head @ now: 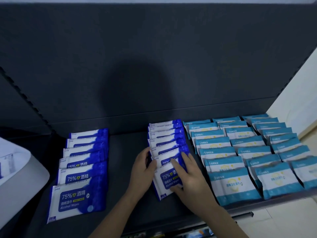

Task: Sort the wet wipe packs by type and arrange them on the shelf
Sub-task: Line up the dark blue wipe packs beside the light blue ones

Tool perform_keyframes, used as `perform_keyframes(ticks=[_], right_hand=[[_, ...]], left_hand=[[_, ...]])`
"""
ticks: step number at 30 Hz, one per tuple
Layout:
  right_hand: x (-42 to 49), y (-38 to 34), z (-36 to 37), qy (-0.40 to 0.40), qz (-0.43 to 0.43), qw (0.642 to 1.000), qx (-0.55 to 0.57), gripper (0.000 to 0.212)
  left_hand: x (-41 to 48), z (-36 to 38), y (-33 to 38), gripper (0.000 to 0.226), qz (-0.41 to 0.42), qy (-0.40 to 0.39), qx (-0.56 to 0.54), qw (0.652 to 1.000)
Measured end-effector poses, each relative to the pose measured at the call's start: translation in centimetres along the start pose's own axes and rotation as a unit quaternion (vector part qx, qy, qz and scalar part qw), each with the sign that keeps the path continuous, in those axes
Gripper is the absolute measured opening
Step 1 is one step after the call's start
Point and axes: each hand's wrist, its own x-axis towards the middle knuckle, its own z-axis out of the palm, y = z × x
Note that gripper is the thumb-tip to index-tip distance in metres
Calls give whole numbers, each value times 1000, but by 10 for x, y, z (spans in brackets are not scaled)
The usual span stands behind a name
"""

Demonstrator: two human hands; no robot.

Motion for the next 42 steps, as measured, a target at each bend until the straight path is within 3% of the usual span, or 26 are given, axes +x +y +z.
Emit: perform_keyframes(ticks=[2,4,9,13,18,23,28,32,39,42], right_hand=[[9,0,-5,-19,-38,997,-63,89],[15,1,-8,-38,-23,995,-94,86],[13,2,-11,-44,56,996,-60,84],[15,1,-17,-80,80,992,-50,84],[20,-3,-23,-69,60,995,-43,82],[61,-3,-32,-39,18,998,-42,70],[114,1,-25,-64,-11,995,-81,67],[119,6,-18,-105,-7,989,-104,68],[119,13,-17,-80,-15,993,-87,69],[128,12,-16,-105,-7,991,-82,71]], left_hand=[[4,3,5,47,2,-17,-20,1000],[5,6,9,50,4,-22,-36,999],[8,10,10,35,-28,-9,-104,994],[13,19,19,39,-22,-18,-149,988],[17,29,13,61,-32,-20,-170,985],[40,21,20,66,-59,-16,-187,980],[64,18,30,59,-137,-5,-234,962],[60,19,25,51,-143,-21,-248,958],[69,19,24,58,-143,-41,-220,964],[74,21,24,57,-152,-47,-216,963]])
